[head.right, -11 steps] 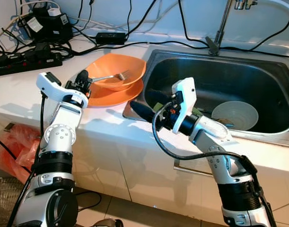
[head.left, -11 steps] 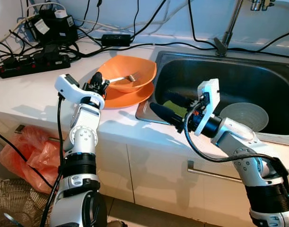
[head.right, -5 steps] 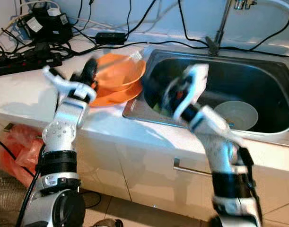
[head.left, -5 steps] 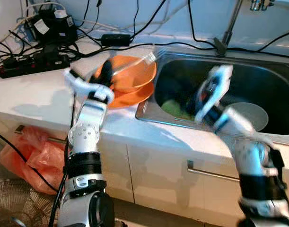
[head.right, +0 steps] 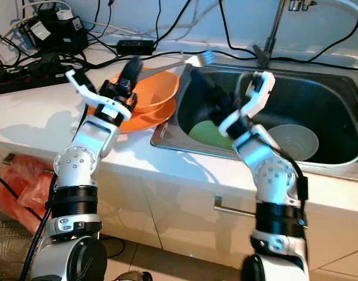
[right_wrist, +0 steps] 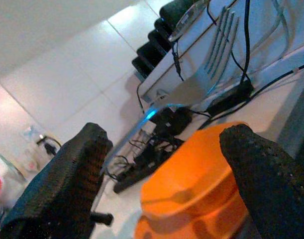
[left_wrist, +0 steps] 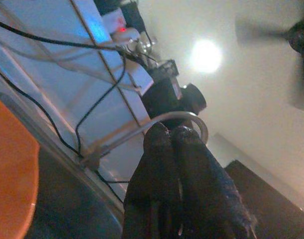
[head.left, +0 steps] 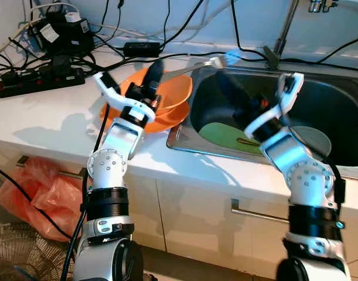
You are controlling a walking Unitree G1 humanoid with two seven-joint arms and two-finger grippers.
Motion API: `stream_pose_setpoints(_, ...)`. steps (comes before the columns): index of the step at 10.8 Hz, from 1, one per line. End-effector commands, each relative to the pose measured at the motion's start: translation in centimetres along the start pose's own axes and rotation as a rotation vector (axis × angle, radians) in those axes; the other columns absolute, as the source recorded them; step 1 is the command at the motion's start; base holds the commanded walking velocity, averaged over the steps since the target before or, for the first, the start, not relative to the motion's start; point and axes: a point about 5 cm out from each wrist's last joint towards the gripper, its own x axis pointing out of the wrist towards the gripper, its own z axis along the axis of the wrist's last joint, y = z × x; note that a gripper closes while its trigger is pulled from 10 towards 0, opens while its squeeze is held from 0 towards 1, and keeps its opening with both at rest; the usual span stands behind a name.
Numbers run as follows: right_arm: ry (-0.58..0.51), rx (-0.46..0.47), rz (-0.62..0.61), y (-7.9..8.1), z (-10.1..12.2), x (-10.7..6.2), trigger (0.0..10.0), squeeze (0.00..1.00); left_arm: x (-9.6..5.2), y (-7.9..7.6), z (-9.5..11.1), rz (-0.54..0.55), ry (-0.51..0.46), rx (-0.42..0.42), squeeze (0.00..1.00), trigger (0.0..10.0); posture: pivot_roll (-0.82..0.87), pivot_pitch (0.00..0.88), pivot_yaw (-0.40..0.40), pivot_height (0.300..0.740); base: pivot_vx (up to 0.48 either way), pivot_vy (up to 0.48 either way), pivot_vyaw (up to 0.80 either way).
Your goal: Kitchen organization
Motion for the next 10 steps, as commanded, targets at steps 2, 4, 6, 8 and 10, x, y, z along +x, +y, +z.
stream_pose_setpoints(2, -0.048, 0.073, -0.010, 0.1, 0.8, 0.6, 10.0, 0.00, -0.2, -0.6, -0.9, -0.049, 0.022, -0.042, 0.00, 0.0, 0.00, 0.022, 0.062, 0.740, 0.000, 0.000, 0.00)
stream_pose_setpoints(4, -0.122, 0.104, -0.023, -0.4, 2.2, 1.3, 10.0, 0.00, -0.6, -1.1, -1.3, -0.080, 0.057, -0.054, 0.00, 0.0, 0.01, 0.023, 0.061, 0.740, 0.000, 0.000, 0.00)
stream_pose_setpoints(6, -0.145, 0.052, 0.011, -0.1, 2.9, 1.8, 10.0, 0.00, -1.3, -1.4, -1.8, -0.087, 0.081, -0.064, 0.00, 0.0, 0.01, 0.025, 0.058, 0.740, 0.000, 0.000, 0.00)
stream_pose_setpoints(8, -0.153, 0.059, 0.017, 0.1, 3.0, 2.2, 10.0, 0.00, -1.5, -1.5, -2.0, -0.089, 0.089, -0.068, 0.00, 0.0, 0.02, 0.027, 0.057, 0.740, 0.000, 0.000, 0.00)
stream_pose_setpoints(10, -0.162, 0.072, 0.013, -0.1, 2.8, 2.9, 0.0, 0.00, -1.7, -1.4, -2.7, -0.072, 0.105, -0.083, 0.00, 0.0, 0.01, 0.029, 0.055, 0.740, 0.000, 0.000, 0.00)
